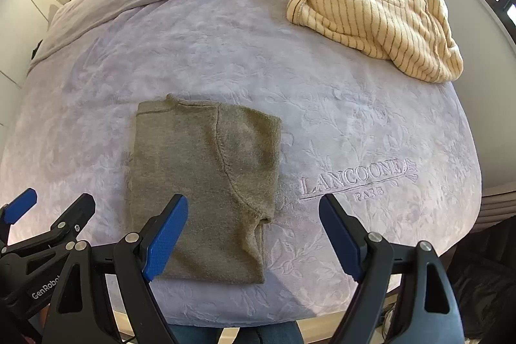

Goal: Fold small clothes

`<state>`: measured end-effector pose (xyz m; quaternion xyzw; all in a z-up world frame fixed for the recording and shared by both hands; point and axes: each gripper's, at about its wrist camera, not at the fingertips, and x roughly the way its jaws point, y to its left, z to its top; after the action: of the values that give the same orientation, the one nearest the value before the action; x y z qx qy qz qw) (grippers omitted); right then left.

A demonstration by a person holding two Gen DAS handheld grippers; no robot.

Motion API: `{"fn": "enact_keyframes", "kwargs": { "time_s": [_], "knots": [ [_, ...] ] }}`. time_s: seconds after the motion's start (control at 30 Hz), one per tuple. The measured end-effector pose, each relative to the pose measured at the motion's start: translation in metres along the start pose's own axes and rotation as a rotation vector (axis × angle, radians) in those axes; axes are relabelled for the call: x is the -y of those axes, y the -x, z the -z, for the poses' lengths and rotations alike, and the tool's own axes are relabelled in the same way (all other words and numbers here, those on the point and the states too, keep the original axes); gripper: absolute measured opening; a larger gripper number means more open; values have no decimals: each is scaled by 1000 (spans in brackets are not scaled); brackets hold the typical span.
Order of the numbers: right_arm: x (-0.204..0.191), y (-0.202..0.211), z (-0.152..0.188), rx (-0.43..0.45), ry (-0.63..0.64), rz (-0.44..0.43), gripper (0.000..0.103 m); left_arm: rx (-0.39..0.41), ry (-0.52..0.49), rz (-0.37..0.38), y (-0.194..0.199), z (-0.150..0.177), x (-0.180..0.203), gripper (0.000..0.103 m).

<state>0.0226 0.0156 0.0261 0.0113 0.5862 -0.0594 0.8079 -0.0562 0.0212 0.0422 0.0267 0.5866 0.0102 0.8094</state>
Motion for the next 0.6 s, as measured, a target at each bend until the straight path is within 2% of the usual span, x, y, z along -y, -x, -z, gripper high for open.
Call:
{"fn": "enact_keyframes", "kwargs": {
  "time_s": [0.6],
  "knots": [
    [-4, 2, 0, 0, -6, -3, 86, -8, -2, 13, 1, 1, 2, 103]
  ]
}}
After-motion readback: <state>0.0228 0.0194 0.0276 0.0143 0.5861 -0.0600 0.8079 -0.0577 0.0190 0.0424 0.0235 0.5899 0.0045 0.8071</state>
